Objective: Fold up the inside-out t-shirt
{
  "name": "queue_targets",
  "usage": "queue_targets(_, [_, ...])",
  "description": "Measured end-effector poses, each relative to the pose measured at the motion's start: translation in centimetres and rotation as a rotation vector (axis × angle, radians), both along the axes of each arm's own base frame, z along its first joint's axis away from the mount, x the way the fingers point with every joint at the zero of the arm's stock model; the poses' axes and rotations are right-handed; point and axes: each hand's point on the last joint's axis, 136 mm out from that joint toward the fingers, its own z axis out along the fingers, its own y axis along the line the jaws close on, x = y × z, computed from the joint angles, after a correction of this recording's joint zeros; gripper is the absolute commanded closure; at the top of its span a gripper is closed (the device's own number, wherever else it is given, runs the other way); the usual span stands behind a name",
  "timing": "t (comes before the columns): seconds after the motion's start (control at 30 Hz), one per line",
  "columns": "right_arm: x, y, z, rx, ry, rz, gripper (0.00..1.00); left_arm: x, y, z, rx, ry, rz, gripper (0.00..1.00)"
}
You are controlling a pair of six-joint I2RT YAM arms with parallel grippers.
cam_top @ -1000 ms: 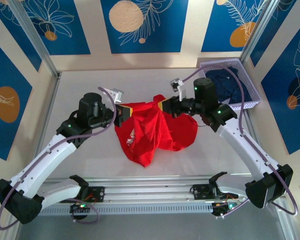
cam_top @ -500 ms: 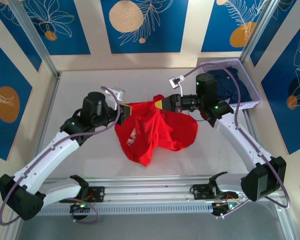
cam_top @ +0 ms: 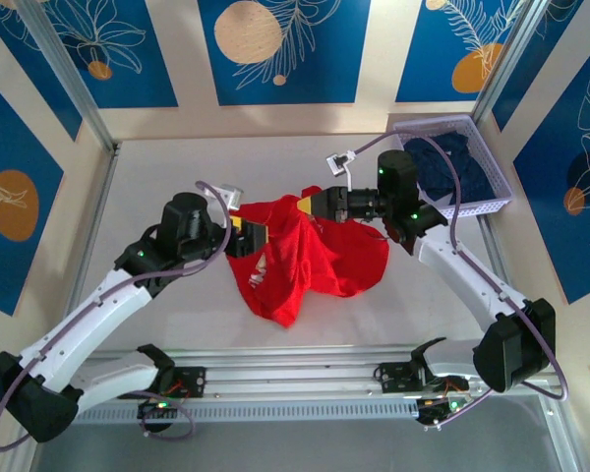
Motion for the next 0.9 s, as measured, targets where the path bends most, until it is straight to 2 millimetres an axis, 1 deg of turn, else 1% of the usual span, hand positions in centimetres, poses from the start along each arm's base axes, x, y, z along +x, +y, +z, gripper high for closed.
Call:
queue_targets(0.07, [0.1, 0.2, -0.1, 0.0, -0.001, -0.001, 1.0, -0.3, -0.5, -0.1, -0.017, 0.009, -0.012, 0.22])
queue_targets(0.13, [0.1, 0.3, -0.1, -0.001, 0.003, -0.002, 1.0, -0.4, -1.0, -0.2, -0.028, 0.02, -0.024, 0.22])
queue_targets(0.17, [0.0, 0.4, -0.1, -0.001, 0.003, 0.0, 1.0, -0.4, -1.3, -0.4, -0.032, 0.025, -0.027, 0.23])
queue_targets(0.23, [-0.1, 0.5, 0.0, 0.002, 0.0, 0.004, 1.0, -0.1, -1.6, -1.0, -0.025, 0.045, -0.02, 0.29])
queue_targets(0.37, [-0.1, 0.7, 0.1, 0.004, -0.007, 0.005, 1.0, 1.4, -1.6, -3.5, 0.026, 0.099, 0.039, 0.48])
queue_targets(0.43, [-0.2, 0.8, 0.1, 0.006, -0.01, 0.008, 1.0, 1.9, -1.8, -4.6, 0.045, 0.123, 0.053, 0.6])
queue_targets(0.47, [-0.2, 0.8, 0.1, 0.005, -0.011, 0.005, 1.0, 2.1, -2.0, -4.9, 0.049, 0.136, 0.056, 0.68])
queue_targets(0.53, [-0.1, 0.7, 0.0, -0.001, -0.017, 0.0, 1.0, 2.5, -2.3, -5.3, 0.051, 0.149, 0.057, 0.82])
queue_targets(0.57, [0.0, 0.7, -0.2, -0.011, -0.021, -0.01, 1.0, 2.5, -2.5, -5.2, 0.048, 0.151, 0.05, 0.9])
queue_targets(0.63, [0.4, 0.4, -1.0, -0.048, -0.035, -0.04, 1.0, 2.4, -2.8, -4.8, 0.03, 0.148, 0.025, 1.0])
queue_targets(0.73, [1.1, -0.5, -2.5, -0.132, -0.073, -0.11, 1.0, 1.8, -2.8, -2.7, -0.05, 0.114, -0.033, 1.0])
queue_targets(0.83, [1.4, -1.5, -3.3, -0.209, -0.131, -0.163, 1.0, 0.6, -2.0, 0.6, -0.169, 0.041, -0.09, 1.0])
queue_targets(0.9, [1.5, -2.0, -3.6, -0.245, -0.167, -0.186, 1.0, -0.9, -2.0, 3.3, -0.254, -0.026, -0.161, 1.0])
